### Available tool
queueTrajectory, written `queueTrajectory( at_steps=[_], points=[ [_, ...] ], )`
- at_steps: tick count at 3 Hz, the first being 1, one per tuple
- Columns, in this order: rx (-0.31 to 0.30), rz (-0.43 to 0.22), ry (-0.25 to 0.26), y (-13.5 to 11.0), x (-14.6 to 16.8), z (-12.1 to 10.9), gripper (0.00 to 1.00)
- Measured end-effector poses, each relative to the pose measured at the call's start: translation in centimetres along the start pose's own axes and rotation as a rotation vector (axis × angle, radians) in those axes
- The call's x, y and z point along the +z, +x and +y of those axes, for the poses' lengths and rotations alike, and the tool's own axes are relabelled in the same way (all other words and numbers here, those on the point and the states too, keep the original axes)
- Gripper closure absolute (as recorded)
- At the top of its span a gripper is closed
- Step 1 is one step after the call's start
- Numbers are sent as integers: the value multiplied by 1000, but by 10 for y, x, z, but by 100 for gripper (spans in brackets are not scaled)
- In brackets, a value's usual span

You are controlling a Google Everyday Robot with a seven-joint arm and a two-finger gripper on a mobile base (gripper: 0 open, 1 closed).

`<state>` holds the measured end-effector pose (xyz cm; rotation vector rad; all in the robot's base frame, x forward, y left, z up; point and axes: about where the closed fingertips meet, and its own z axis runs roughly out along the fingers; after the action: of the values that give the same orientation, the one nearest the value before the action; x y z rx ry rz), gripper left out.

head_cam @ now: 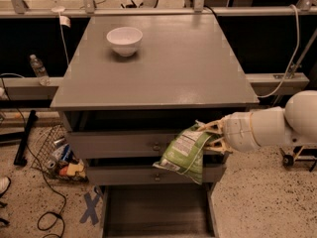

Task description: Pick green jalapeno chip bag from bottom drawer and place on counter

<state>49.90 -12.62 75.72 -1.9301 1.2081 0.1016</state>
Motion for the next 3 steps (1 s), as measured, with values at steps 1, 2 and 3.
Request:
queueTrajectory(
  at_steps=[1, 2, 3],
  points=[
    [-40, 31, 21, -3, -18, -19, 100],
    [-107, 93, 40, -11, -50, -53, 100],
    [-190, 151, 60, -25, -82, -93, 100]
  ],
)
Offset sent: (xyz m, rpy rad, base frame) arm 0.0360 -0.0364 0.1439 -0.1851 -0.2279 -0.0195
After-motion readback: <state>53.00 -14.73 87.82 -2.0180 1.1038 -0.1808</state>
